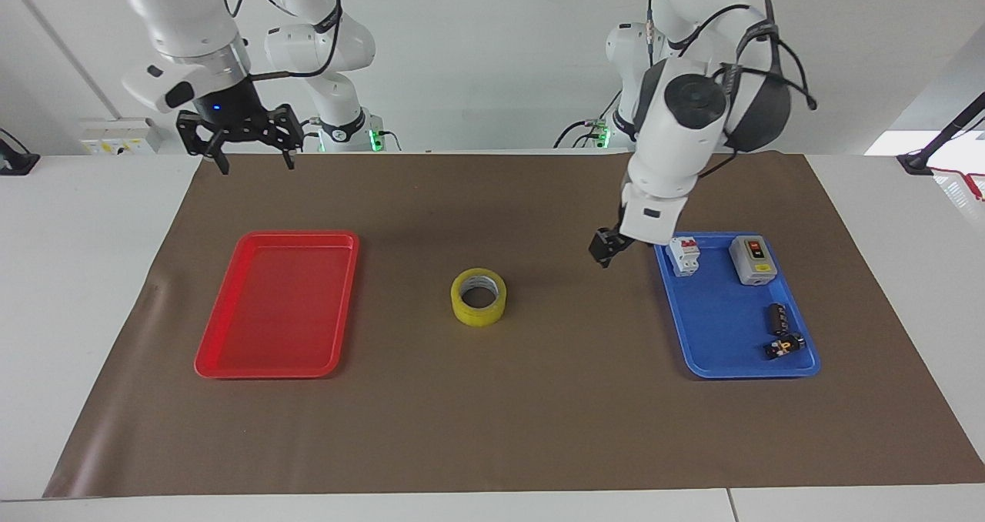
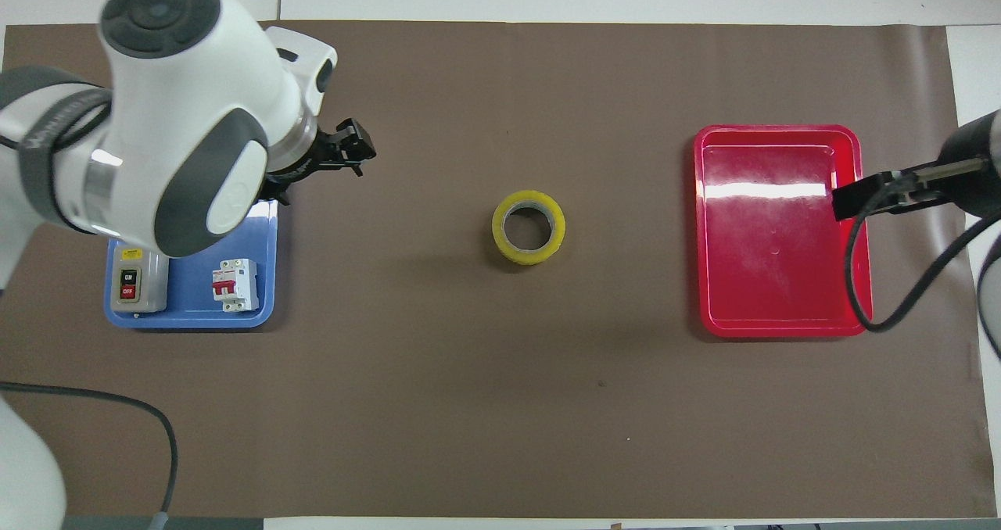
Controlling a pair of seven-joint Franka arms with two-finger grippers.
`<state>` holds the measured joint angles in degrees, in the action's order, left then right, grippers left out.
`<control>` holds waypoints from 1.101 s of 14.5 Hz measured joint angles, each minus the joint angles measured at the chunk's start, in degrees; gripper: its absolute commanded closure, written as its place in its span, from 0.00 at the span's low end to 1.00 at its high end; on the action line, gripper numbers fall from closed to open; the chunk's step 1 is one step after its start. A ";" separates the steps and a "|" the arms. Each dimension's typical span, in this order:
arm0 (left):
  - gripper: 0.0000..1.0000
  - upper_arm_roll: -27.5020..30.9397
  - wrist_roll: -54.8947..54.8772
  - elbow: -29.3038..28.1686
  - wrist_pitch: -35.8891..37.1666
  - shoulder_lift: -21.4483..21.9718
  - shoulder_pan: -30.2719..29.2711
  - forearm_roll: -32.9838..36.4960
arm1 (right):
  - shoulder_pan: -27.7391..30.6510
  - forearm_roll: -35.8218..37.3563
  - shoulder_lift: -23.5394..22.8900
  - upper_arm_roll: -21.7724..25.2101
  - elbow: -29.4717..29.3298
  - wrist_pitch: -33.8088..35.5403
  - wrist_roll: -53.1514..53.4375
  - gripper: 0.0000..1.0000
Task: Place and move tape with both arms
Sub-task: 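Reach the right gripper to the tape and grasp it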
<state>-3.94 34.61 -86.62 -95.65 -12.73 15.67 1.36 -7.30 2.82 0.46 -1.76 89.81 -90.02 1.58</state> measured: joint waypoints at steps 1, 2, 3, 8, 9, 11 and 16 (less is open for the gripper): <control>0.00 0.09 -6.03 0.00 2.02 1.94 -3.37 0.00 | -2.30 0.00 -1.50 -0.13 0.47 -2.63 2.39 0.00; 0.00 0.17 -11.15 -0.03 4.09 3.70 -6.36 -0.01 | -4.53 0.00 -3.51 -0.18 0.79 -5.61 5.20 0.00; 0.00 0.20 -15.73 -0.06 6.37 5.27 -8.89 -0.01 | -6.84 0.00 -6.00 -0.25 1.07 -9.09 8.64 0.00; 0.00 0.22 -32.78 -0.21 14.88 10.86 -13.15 -0.02 | -16.14 0.01 -18.93 -0.42 1.52 -22.16 17.29 0.00; 0.00 0.13 -33.44 -0.40 15.66 11.73 -13.13 -0.02 | -17.22 0.01 -20.73 -0.41 1.53 -23.39 17.85 0.00; 0.00 0.11 -33.61 -2.14 16.03 13.31 -13.38 -0.01 | -18.92 0.02 -24.12 -0.41 1.81 -27.15 19.76 0.00; 0.00 0.26 -33.75 -4.72 15.42 14.04 -13.92 -1.24 | -20.66 1.09 -26.60 -0.40 11.49 -39.53 20.18 0.00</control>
<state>-3.67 0.86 -91.35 -80.23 1.31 1.75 0.12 -27.96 3.91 -26.14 -2.16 101.30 -129.55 21.76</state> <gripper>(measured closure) 0.000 0.000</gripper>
